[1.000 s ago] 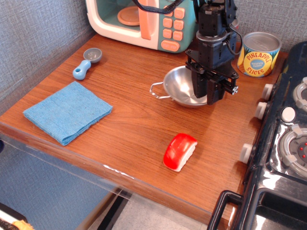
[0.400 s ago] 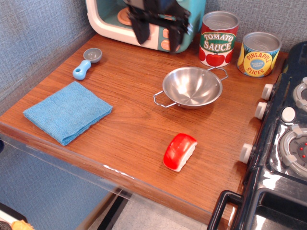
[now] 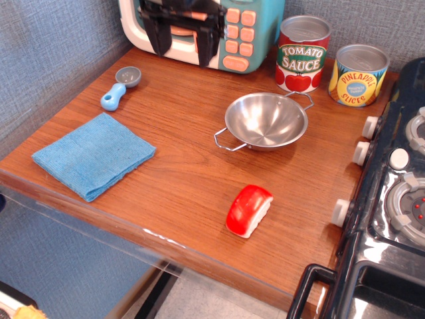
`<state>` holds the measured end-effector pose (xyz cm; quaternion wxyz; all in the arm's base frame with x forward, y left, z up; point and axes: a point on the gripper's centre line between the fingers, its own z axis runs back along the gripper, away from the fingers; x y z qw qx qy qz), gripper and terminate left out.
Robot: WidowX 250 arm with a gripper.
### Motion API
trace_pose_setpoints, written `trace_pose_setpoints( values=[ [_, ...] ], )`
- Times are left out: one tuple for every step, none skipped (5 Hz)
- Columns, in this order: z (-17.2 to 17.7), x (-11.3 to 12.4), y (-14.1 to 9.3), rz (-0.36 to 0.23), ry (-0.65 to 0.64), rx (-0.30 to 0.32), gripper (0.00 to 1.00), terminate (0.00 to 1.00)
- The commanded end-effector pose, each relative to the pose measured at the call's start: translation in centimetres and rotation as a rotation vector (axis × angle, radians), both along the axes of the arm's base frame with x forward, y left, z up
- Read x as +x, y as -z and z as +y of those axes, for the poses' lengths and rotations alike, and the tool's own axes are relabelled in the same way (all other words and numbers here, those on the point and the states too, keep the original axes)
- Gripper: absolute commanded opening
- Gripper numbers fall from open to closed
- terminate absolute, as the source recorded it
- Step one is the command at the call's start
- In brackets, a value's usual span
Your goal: Move the bowl just below the two cans
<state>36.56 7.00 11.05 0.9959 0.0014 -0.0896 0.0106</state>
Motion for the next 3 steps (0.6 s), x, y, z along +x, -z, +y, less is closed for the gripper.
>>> trace_pose_setpoints(
  values=[
    [0.21,-0.48,-1.24,0.011,0.083,-0.034,1.0,0.0],
    [0.21,-0.48,-1.24,0.011,0.083,-0.034,1.0,0.0],
    [0.21,-0.48,-1.24,0.011,0.083,-0.034,1.0,1.0]
  ],
)
